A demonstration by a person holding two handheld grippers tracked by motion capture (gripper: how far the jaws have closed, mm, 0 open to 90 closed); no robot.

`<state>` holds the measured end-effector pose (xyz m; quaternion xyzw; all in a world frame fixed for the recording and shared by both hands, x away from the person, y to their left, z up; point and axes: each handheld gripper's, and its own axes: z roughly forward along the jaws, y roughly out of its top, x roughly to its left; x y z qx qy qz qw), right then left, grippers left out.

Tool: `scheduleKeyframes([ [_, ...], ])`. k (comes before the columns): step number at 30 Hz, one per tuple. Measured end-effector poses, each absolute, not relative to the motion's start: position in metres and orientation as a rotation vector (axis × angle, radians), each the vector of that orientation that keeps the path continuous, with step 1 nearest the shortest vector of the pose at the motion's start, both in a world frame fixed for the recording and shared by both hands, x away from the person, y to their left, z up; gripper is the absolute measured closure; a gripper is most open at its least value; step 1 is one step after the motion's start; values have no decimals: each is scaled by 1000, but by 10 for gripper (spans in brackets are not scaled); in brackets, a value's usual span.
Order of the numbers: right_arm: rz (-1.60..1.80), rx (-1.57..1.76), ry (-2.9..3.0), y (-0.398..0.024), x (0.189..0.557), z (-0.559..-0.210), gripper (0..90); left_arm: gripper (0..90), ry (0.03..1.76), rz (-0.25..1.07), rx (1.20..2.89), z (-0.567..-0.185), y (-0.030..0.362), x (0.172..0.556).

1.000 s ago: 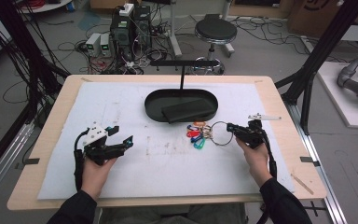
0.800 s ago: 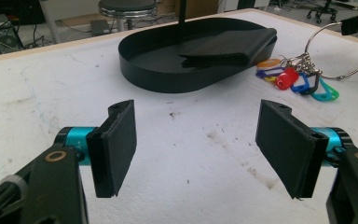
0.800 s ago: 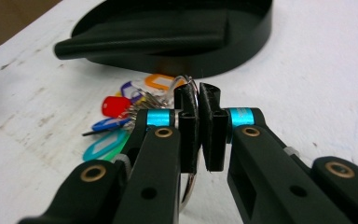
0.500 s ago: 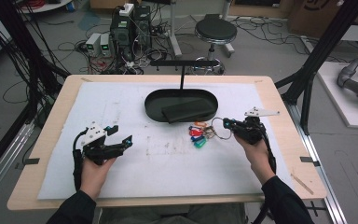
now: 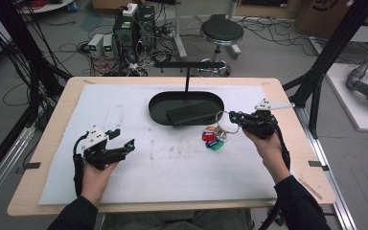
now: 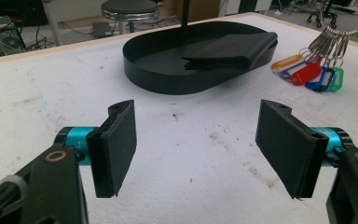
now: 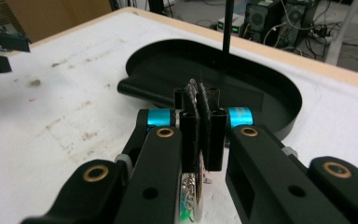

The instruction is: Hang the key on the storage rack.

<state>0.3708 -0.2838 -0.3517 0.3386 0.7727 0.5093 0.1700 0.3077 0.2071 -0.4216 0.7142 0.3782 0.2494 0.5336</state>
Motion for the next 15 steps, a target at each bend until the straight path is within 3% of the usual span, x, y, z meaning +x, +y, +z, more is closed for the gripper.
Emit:
scheduleKeyframes([
  [15, 1486, 848, 2152, -285, 383, -304, 881, 292, 899, 590, 1701, -421, 206, 308],
])
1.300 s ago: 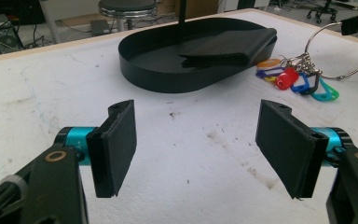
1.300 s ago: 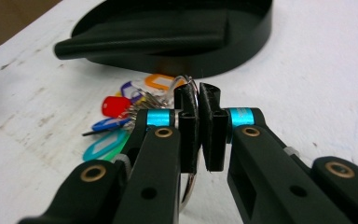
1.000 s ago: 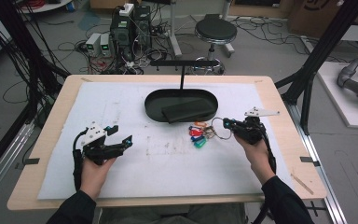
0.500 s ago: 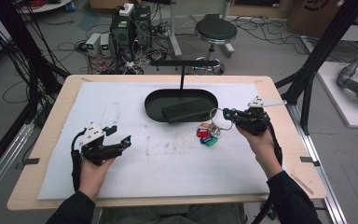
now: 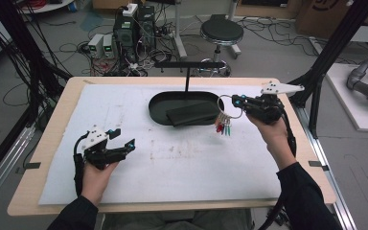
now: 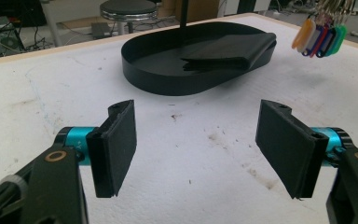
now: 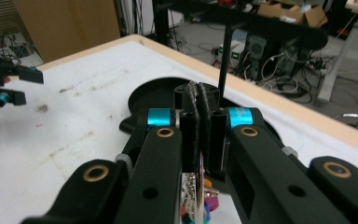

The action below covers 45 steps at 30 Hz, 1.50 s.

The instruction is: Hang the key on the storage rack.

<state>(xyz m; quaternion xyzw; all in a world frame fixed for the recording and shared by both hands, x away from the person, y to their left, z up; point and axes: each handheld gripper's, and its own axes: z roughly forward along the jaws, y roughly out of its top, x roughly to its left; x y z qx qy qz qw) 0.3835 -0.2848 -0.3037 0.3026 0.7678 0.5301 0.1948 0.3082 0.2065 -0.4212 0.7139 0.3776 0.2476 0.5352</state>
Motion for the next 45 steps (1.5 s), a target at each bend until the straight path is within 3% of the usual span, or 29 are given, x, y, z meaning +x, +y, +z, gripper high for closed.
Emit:
scheduleKeyframes([
  [18, 1514, 818, 2070, -269, 427, -268, 880, 292, 898, 592, 1700, -421, 208, 307],
  [33, 1478, 829, 2079, -243, 466, -274, 880, 291, 890, 594, 1699, -421, 211, 307],
  [45, 1438, 895, 2061, -250, 490, -290, 880, 292, 893, 605, 1693, -421, 215, 304],
])
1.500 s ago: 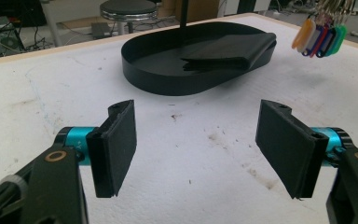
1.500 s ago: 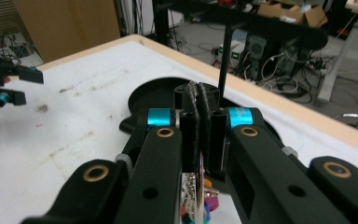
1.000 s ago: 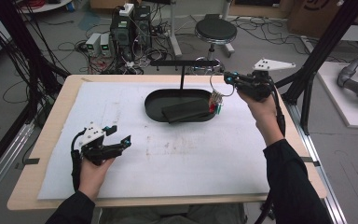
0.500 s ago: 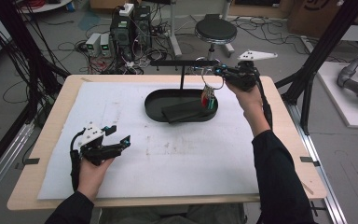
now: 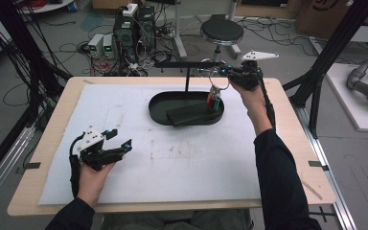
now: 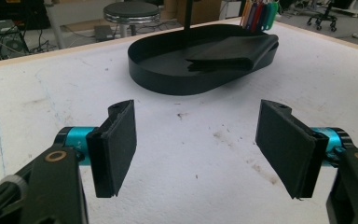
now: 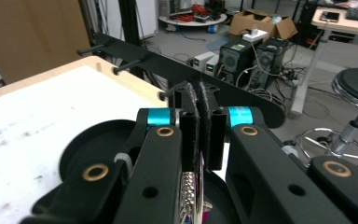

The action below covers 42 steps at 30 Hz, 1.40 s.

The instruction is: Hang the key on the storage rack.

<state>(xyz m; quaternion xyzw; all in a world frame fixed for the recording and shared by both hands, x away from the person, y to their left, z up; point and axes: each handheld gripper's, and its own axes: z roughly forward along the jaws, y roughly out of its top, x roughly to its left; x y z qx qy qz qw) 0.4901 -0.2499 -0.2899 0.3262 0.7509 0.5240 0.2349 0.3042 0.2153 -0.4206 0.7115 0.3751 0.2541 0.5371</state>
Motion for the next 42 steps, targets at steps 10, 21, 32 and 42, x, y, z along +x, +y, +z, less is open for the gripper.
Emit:
scheduleKeyframes([
  [10, 1400, 936, 2068, -257, 503, -300, 880, 292, 890, 604, 1694, -421, 214, 304],
  [21, 1385, 983, 2066, -260, 513, -310, 879, 291, 889, 604, 1690, -422, 216, 303],
  [32, 1343, 992, 2065, -257, 515, -313, 871, 292, 888, 602, 1689, -422, 217, 301],
  [42, 1205, 1042, 1997, -254, 511, -314, 758, 291, 882, 595, 1694, -422, 215, 302],
])
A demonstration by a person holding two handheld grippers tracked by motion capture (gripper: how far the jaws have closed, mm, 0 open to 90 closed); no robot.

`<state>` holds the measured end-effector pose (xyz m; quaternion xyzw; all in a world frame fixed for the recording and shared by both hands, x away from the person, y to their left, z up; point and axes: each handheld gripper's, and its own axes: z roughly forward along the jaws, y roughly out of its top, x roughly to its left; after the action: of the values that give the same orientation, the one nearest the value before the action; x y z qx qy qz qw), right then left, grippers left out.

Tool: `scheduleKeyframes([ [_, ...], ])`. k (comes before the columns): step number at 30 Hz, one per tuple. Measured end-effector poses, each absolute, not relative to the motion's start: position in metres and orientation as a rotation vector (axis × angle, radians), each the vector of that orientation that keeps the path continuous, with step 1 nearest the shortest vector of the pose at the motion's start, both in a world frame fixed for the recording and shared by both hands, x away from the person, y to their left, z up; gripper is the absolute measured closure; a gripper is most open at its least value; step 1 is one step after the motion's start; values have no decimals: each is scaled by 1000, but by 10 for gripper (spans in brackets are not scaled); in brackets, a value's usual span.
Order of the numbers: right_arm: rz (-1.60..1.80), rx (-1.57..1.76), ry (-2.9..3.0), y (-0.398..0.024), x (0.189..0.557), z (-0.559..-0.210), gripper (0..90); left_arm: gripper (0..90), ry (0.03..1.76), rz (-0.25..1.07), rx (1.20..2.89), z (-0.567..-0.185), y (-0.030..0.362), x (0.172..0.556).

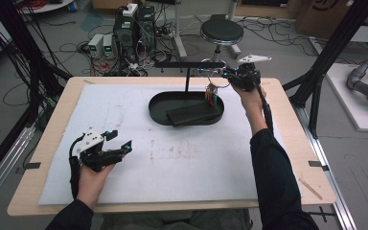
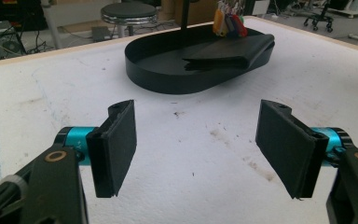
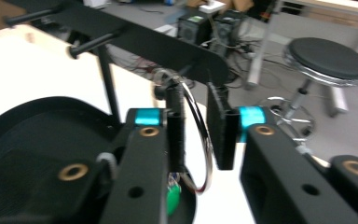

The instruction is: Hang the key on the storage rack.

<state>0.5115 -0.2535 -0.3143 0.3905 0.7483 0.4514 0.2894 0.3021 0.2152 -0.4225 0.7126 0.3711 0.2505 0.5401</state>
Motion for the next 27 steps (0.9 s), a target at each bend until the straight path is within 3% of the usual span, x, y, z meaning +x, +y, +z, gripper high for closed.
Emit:
scheduleKeyframes([
  [7, 1211, 1035, 1988, -265, 501, -304, 630, 291, 878, 589, 1697, -423, 214, 304],
  [13, 1267, 1003, 2016, -274, 470, -281, 510, 292, 868, 587, 1700, -421, 212, 306],
  [27, 1379, 925, 1984, -295, 395, -282, 444, 291, 840, 587, 1719, -419, 205, 310],
])
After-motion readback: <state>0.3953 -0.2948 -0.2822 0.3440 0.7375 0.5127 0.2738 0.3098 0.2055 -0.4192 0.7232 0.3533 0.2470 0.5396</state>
